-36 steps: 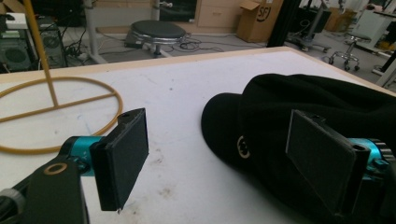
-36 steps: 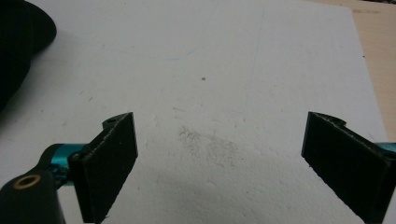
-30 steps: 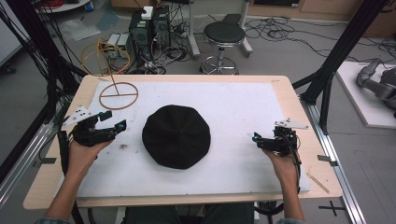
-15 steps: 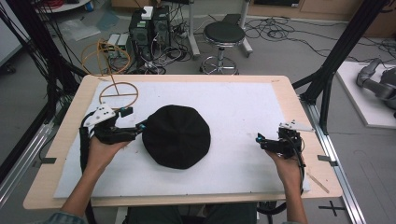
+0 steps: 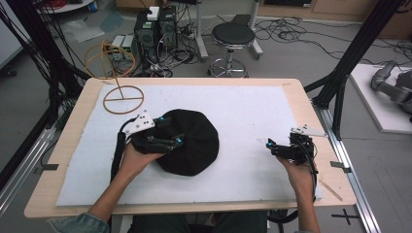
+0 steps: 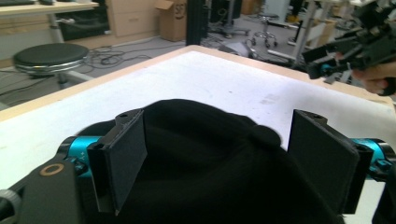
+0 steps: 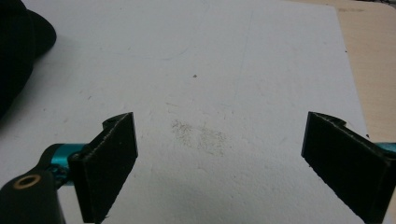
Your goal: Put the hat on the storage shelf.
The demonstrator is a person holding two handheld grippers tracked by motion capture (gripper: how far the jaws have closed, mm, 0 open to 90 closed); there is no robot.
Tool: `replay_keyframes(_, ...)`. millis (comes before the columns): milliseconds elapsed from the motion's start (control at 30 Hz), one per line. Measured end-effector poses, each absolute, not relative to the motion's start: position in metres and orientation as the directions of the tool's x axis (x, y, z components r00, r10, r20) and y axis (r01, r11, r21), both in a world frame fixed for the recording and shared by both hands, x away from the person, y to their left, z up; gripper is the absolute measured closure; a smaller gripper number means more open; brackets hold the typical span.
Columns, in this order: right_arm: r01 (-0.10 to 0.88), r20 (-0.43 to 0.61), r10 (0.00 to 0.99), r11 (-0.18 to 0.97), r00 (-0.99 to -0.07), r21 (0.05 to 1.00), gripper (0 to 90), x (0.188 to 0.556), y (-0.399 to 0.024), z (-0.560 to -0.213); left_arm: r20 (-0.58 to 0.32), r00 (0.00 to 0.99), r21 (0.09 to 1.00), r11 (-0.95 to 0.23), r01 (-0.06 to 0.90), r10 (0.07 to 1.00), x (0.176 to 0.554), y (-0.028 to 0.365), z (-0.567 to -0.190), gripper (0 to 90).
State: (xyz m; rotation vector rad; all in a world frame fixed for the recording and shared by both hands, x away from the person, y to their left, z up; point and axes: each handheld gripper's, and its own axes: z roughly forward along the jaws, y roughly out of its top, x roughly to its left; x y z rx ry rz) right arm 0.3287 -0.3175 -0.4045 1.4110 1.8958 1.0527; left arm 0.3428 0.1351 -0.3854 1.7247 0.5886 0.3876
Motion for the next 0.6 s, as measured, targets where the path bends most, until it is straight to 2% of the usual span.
replay_keyframes(167, 0.528, 0.032, 0.955, 0.136, -0.296, 0.838, 10.3, 0.329, -0.319, -0.405, -0.063, 0.832, 0.966, -0.176, 0.19, 0.551, 0.344, 0.12, -0.392, 20.2)
replay_keyframes(600, 0.53, 0.029, 0.954, 0.141, -0.3, 0.836, 10.3, 0.329, -0.318, -0.405, -0.047, 0.832, 0.954, -0.221, 0.201, 0.553, 0.349, 0.109, -0.4, 21.0)
